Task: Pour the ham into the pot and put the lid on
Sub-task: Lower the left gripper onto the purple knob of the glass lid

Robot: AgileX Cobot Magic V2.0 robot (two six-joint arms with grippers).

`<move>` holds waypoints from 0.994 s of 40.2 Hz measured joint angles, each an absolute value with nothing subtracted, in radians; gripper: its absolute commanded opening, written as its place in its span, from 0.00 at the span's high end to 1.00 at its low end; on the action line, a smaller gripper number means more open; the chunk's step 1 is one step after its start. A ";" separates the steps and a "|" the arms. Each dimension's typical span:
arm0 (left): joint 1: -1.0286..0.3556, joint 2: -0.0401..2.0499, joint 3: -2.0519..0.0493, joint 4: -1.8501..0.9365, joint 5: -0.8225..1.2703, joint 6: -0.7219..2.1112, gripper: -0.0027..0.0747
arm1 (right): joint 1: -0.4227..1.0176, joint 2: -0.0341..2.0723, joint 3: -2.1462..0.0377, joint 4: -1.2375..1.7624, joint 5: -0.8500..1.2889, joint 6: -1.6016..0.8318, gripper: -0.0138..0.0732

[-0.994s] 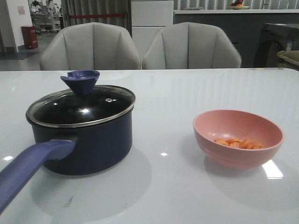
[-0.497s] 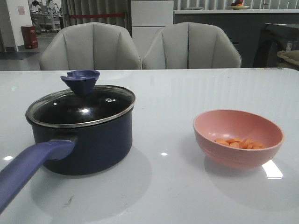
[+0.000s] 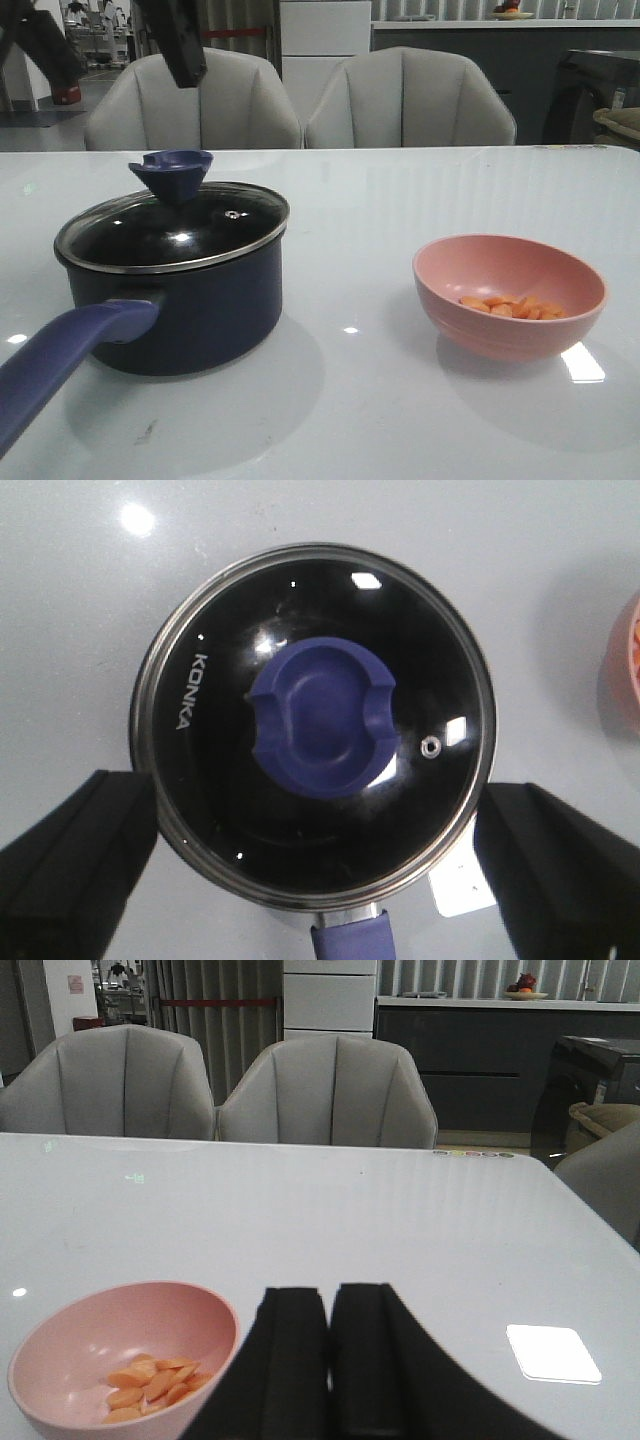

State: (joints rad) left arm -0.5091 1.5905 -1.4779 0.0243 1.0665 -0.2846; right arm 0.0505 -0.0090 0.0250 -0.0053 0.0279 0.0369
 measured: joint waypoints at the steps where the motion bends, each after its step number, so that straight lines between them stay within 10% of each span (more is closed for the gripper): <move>1: -0.509 1.605 -1.492 0.024 1.075 -0.288 0.09 | 0.051 -0.009 0.025 -0.005 0.028 0.037 0.67; 40: -0.512 1.918 -1.668 -0.013 1.223 -0.324 0.10 | 0.051 -0.009 0.025 -0.005 0.028 0.037 0.67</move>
